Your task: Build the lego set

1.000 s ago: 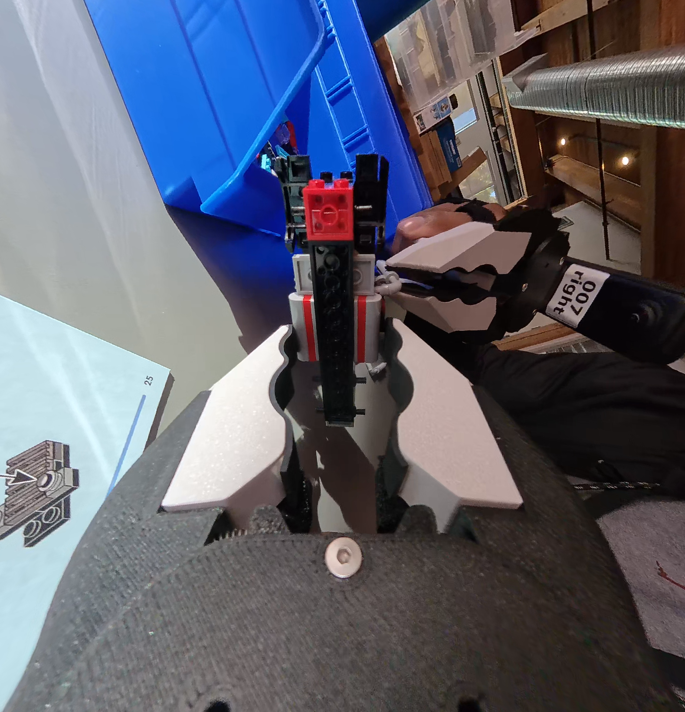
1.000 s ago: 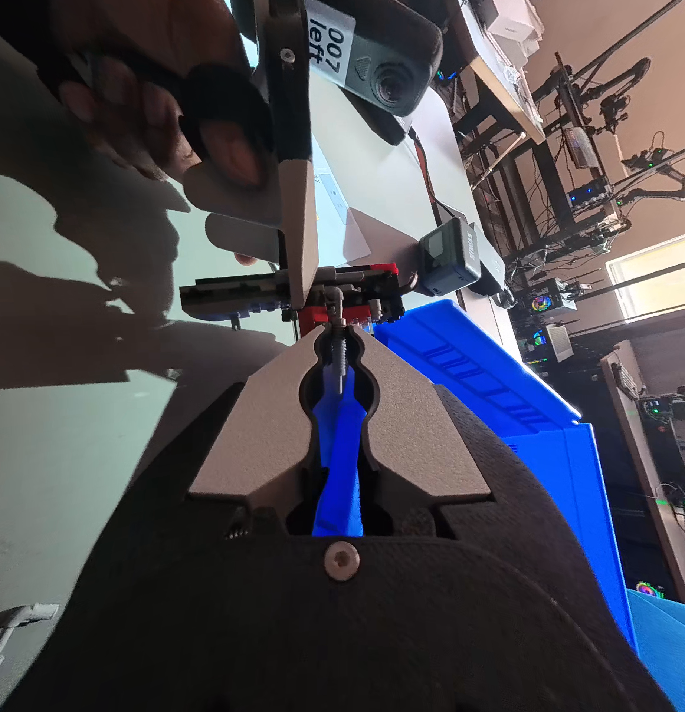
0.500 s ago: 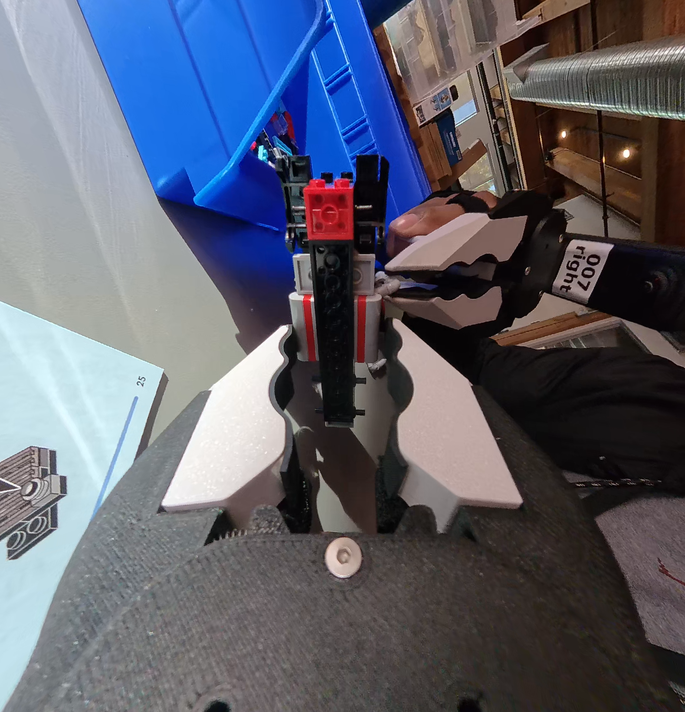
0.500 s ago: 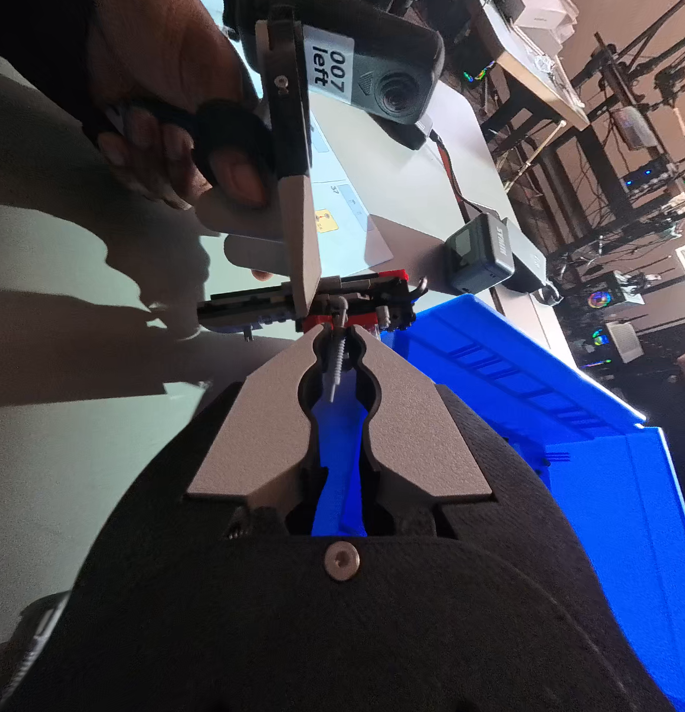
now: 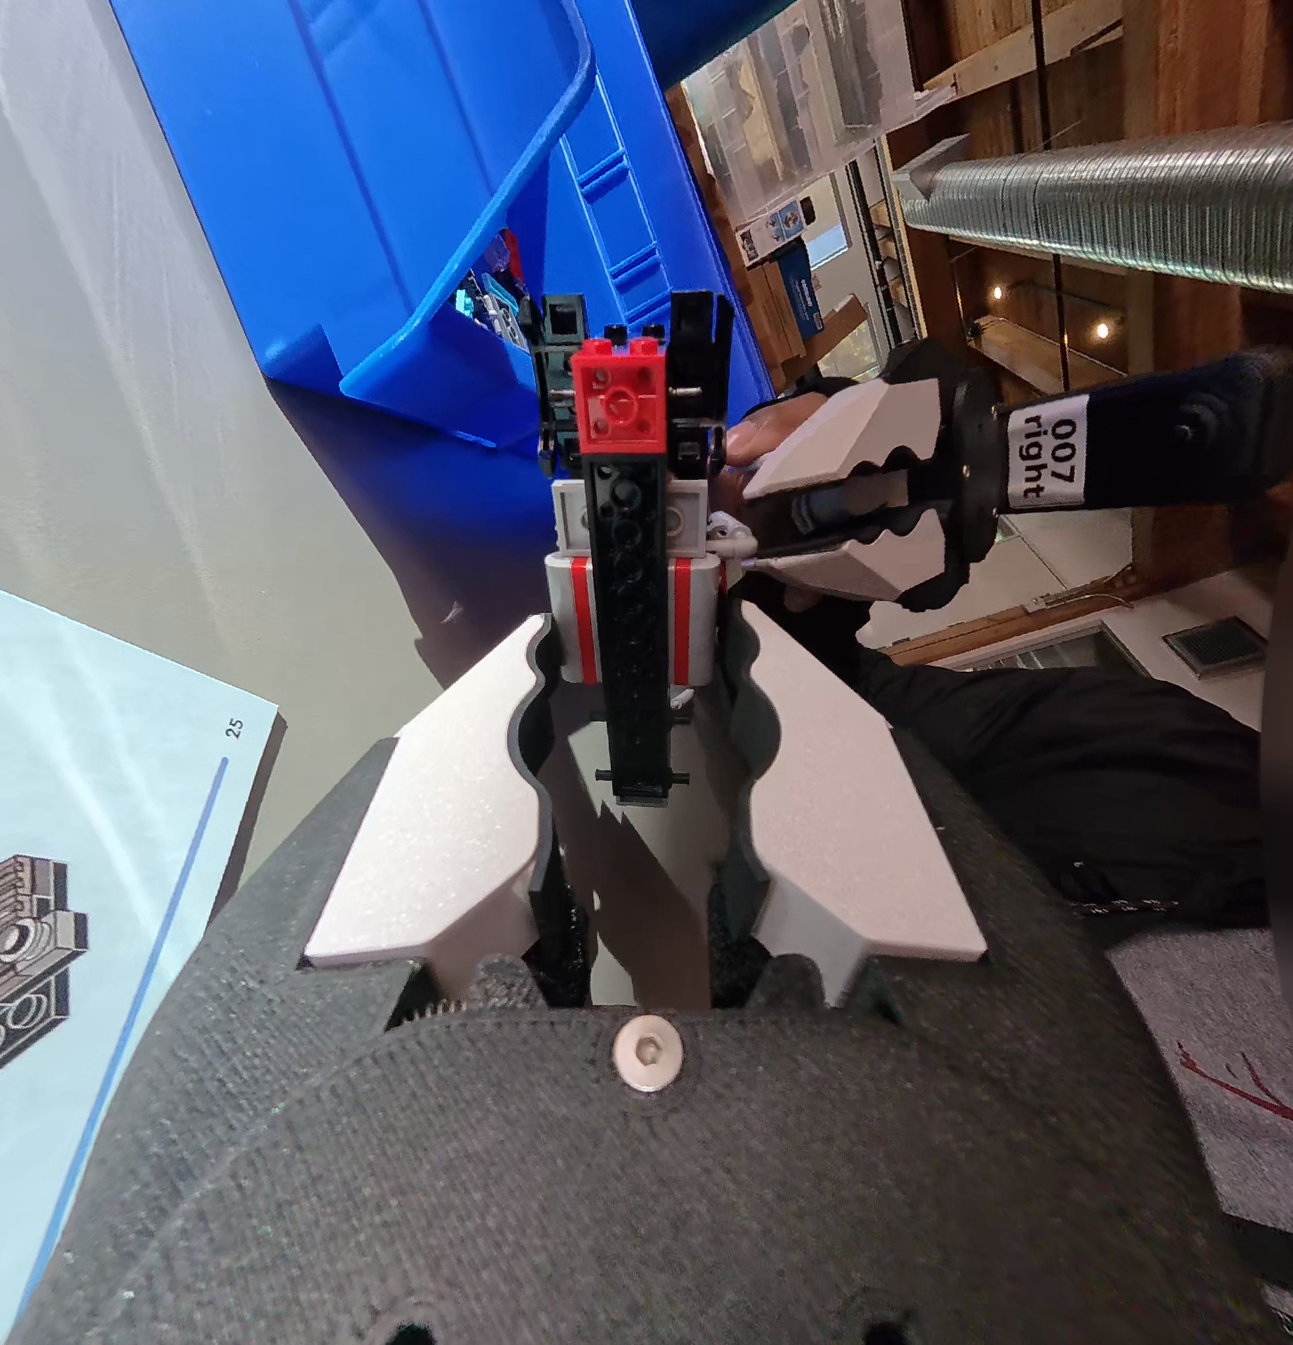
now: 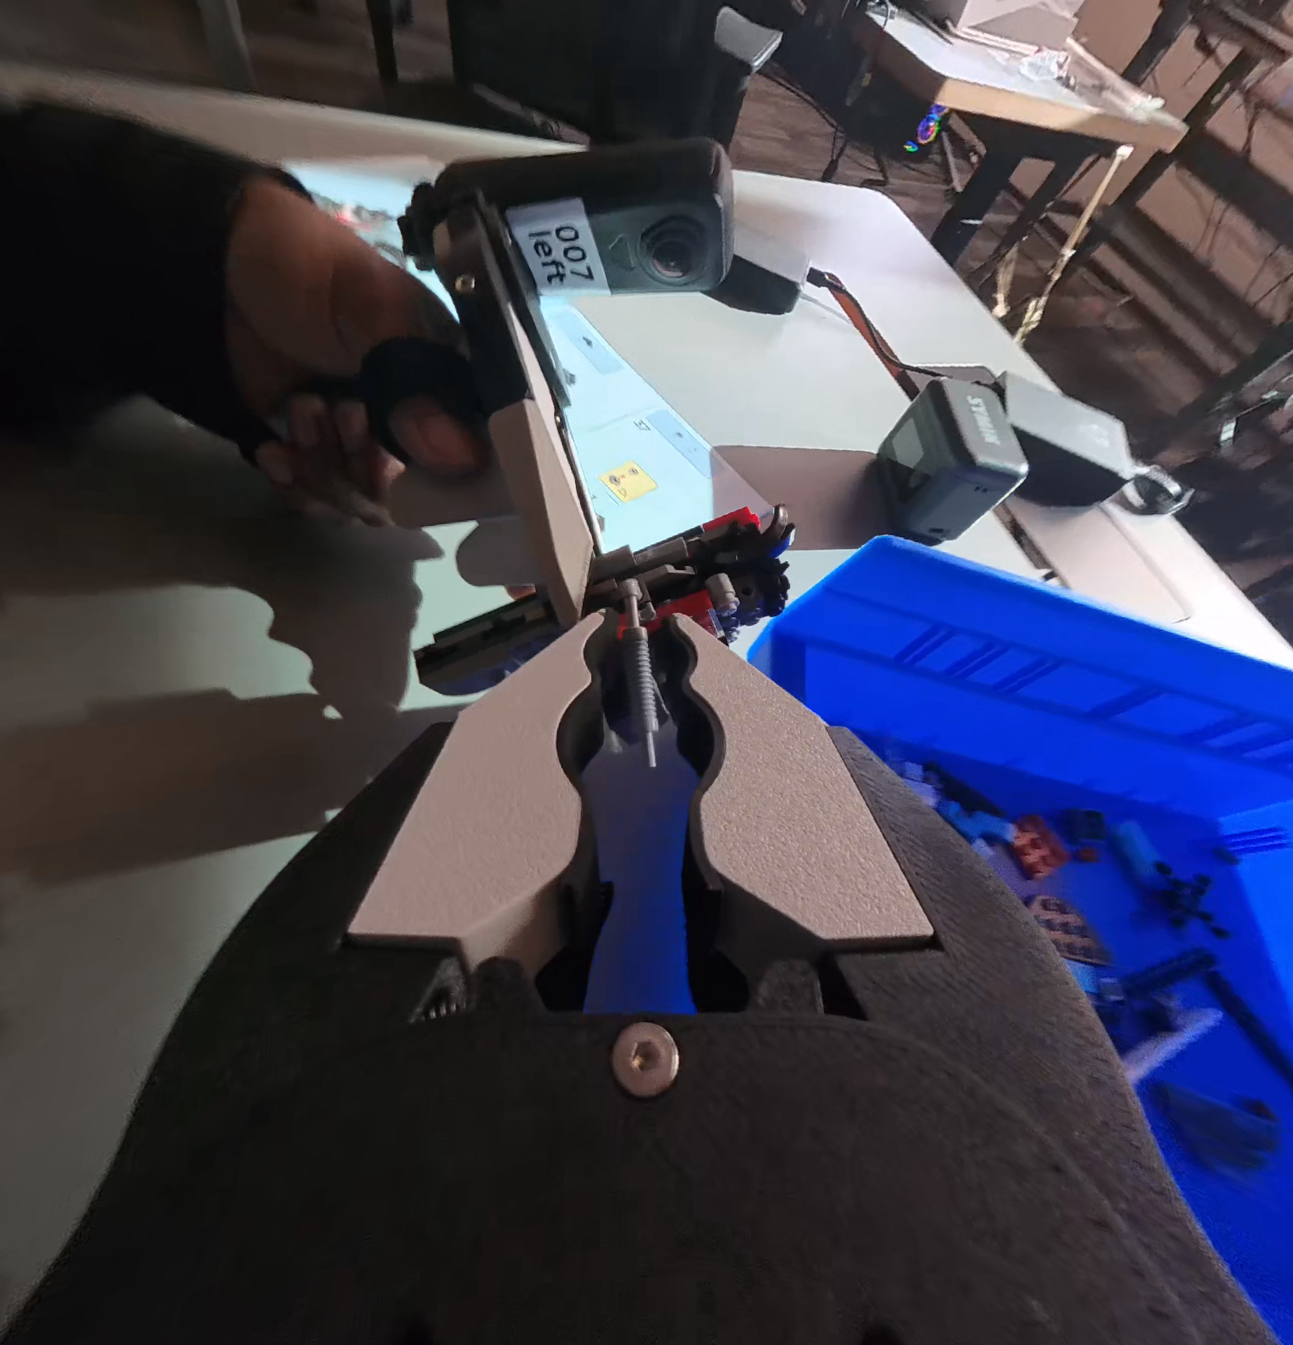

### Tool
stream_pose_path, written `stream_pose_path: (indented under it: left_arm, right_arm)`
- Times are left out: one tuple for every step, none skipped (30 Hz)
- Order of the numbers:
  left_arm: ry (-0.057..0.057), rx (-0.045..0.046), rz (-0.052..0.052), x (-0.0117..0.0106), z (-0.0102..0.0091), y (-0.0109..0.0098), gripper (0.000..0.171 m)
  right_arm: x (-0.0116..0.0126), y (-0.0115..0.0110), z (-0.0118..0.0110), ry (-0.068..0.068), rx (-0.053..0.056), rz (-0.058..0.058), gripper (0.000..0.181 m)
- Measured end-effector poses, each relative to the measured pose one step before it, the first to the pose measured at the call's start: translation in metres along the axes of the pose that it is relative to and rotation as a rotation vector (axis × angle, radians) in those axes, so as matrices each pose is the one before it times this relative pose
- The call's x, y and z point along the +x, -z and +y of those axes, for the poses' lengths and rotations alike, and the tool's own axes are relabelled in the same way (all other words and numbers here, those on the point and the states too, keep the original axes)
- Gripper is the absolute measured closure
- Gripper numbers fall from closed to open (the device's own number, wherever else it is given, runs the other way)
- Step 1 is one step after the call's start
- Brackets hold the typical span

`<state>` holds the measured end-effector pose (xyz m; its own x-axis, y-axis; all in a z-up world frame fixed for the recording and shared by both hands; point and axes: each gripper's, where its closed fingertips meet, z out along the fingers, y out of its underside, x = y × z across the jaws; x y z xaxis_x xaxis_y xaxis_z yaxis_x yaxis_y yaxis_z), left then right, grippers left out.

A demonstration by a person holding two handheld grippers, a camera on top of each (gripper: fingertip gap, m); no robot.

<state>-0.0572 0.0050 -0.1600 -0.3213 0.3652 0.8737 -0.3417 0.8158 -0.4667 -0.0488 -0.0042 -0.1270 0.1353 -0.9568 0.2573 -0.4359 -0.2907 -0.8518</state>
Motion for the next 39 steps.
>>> stream_pose_path:
  left_arm:
    - [0.001,0.0006,0.0015,0.0001,0.00001,-0.00007,0.124]
    - [0.0008,-0.00021,0.0015,0.0002,0.00006,-0.00022,0.124]
    - [-0.0004,-0.00084,-0.0004,-0.00015,0.00015,-0.00018,0.124]
    - [-0.0005,-0.00119,-0.001,-0.00008,0.00027,-0.00018,0.124]
    - [-0.0014,-0.00174,-0.0026,-0.00045,0.00034,-0.00029,0.124]
    - [-0.0024,-0.0018,-0.0045,-0.00064,0.00022,-0.00017,0.124]
    - [-0.0023,-0.00115,-0.0042,-0.00064,0.00026,-0.00018,0.125]
    - [-0.0001,-0.00044,-0.0007,-0.00011,0.00001,-0.0001,0.125]
    - [0.001,0.00051,0.0012,0.00015,-0.00002,-0.00005,0.125]
    - [0.001,0.00077,0.0009,-0.00002,-0.00005,0.0,0.125]
    - [0.0011,0.00051,0.0,-0.00013,-0.00001,0.00002,0.124]
    - [0.0016,0.00117,0.0006,-0.00016,-0.00017,0.00001,0.125]
    - [0.0015,0.0011,0.0006,-0.00014,-0.00008,0.00006,0.125]
    - [-0.0004,0.00103,0.0,-0.0001,-0.00021,0.0001,0.125]
    - [-0.0004,0.00078,0.0011,0.00018,-0.00019,0.00005,0.124]
    - [0.0004,0.00058,0.0018,0.00033,-0.00016,0.00006,0.124]
    - [-0.0004,-0.00013,0.0004,0.00012,-0.00003,0.00002,0.124]
    - [-0.0012,-0.00078,-0.0005,0.00004,0.00021,-0.00006,0.124]
    - [-0.0015,-0.00053,0.0,-0.00002,0.00003,0.00005,0.124]
    - [-0.0009,-0.0005,0.0014,0.00026,0.00006,-0.00004,0.124]
    - [-0.0013,-0.00122,0.0007,0.00025,0.00014,-0.00006,0.124]
    - [-0.0027,-0.00169,-0.0003,0.00009,0.00016,-0.00002,0.124]
    - [-0.0043,-0.00224,-0.0007,0.00019,0.00024,-0.00021,0.124]
    - [-0.005,-0.00312,-0.0049,-0.00056,0.00033,-0.00021,0.124]
    - [-0.0057,-0.00221,-0.0036,-0.0003,0.00028,-0.00008,0.124]
    - [-0.002,-0.00195,-0.0001,-0.00004,0.00021,-0.00007,0.124]
    - [-0.0007,-0.00023,0.0007,0.00017,0.00002,-0.00006,0.124]
    - [-0.002,-0.00087,-0.0001,0.00013,0.00001,0.00002,0.124]
    - [-0.0031,-0.00135,-0.0014,0.00016,0.00012,-0.00005,0.124]
    - [-0.0029,-0.00097,-0.0015,0.00007,0.00011,-0.00009,0.124]
    - [-0.0016,-0.00051,0.0003,0.00038,0.00002,-0.00003,0.124]
    - [-0.002,-0.00068,-0.0005,0.00013,0.00006,0.00005,0.124]
    - [-0.0035,-0.00105,-0.0021,0.00016,0.0001,-0.00001,0.124]
    - [-0.0038,-0.00095,-0.0018,0.00005,0.00011,0.00006,0.124]
    - [-0.0047,-0.00159,-0.0019,0.00022,0.00016,-0.00004,0.124]
    - [-0.0065,-0.0023,-0.003,0.00022,0.00029,-0.00009,0.124]
    - [-0.0071,-0.00225,-0.0045,0.00005,0.00043,0.0,0.124]
    - [-0.0066,-0.00257,-0.0024,0.00029,0.0001,-0.00013,0.124]
    - [-0.0063,-0.00176,-0.0019,0.00027,0.00016,-0.00018,0.124]
  right_arm:
    - [0.00007,0.00023,-0.00019,-0.0182,0.0034,-0.0084,0.168]
    - [0.00019,-0.00011,0.00044,-0.0084,-0.0021,-0.0015,0.169]
    - [-0.00018,-0.00004,0.00018,-0.0016,-0.0014,0.0009,0.17]
    - [0.00013,0.00008,0.00023,0.0001,0.0,0.0021,0.17]
    - [0.00018,0.00025,-0.00014,-0.0028,0.0047,0.0,0.171]
    - [0.0005,0.00005,-0.00087,-0.0115,0.0092,-0.0017,0.17]
    - [-0.00011,-0.00031,-0.00148,-0.0136,0.0107,-0.005,0.17]
    - [-0.00126,-0.0006,-0.00133,-0.0072,0.0095,-0.0083,0.171]
    - [-0.00161,-0.00102,-0.00033,0.0021,0.0027,-0.0053,0.171]
    - [-0.00136,-0.00104,0.00054,0.0112,-0.0052,-0.0022,0.17]
    - [-0.0009,-0.00097,0.00093,0.0138,-0.0077,0.0029,0.17]
    - [-0.00018,-0.00025,0.00052,0.0109,-0.0061,0.0057,0.17]
    - [0.00002,-0.00056,0.00046,0.0088,-0.0033,0.0067,0.17]
    - [0.00019,-0.00021,0.00023,0.006,-0.0036,0.0052,0.169]
    - [0.00098,0.00014,0.00076,0.0026,-0.0038,0.0069,0.167]
    - [0.00124,0.00031,0.00082,0.0018,-0.0018,0.0077,0.164]
    - [0.00065,0.00002,0.00072,0.0008,-0.0034,0.004,0.161]
    - [0.0007,-0.00003,0.00108,-0.0008,-0.0041,0.0035,0.156]
    - [0.00083,0.00006,0.00053,-0.004,-0.0041,0.0034,0.151]
    - [0.00093,0.00001,0.00092,-0.0083,-0.0054,0.0023,0.148]
    - [0.00139,-0.00017,0.00042,-0.0118,-0.0037,0.0039,0.146]
    - [0.00136,-0.00028,0.00045,-0.0131,-0.0004,0.0023,0.145]
    - [0.00094,-0.00036,0.00102,-0.0154,-0.0027,-0.0012,0.144]
    - [0.00044,-0.00001,0.00049,-0.0169,-0.0007,-0.0075,0.143]
    - [-0.0005,0.00023,-0.00006,-0.0156,0.004,-0.0104,0.143]
    - [-0.0001,0.00116,0.00035,-0.0143,0.0031,-0.0071,0.143]
    - [-0.00003,0.00073,-0.00022,-0.0134,0.0025,-0.0064,0.143]
    - [-0.00017,0.00129,-0.00032,-0.0118,0.0036,-0.0073,0.143]
    - [0.00011,0.00039,-0.00019,-0.0119,0.0031,-0.0059,0.143]
    - [-0.00016,0.00046,-0.00027,-0.0116,0.0035,-0.0058,0.143]
    - [-0.00001,0.00083,-0.00051,-0.0099,0.0041,-0.0049,0.143]
    - [-0.00029,0.00072,-0.0003,-0.0086,0.003,-0.0046,0.143]
    - [0.00029,0.00043,0.00006,-0.0073,0.0016,-0.0032,0.143]
    - [0.00011,0.00038,-0.00029,-0.0049,0.0021,-0.0024,0.143]
    - [-0.00014,-0.00006,-0.0002,-0.0046,0.0031,-0.002,0.143]
    - [0.00003,-0.00014,-0.00009,-0.0039,0.0016,-0.0006,0.143]
    - [0.0,0.00017,0.00012,-0.0013,0.001,-0.0012,0.144]
    - [-0.00006,0.0002,-0.00001,-0.0004,0.0011,-0.0008,0.144]
    - [-0.00015,0.00072,-0.00018,0.0005,0.0017,0.0005,0.144]
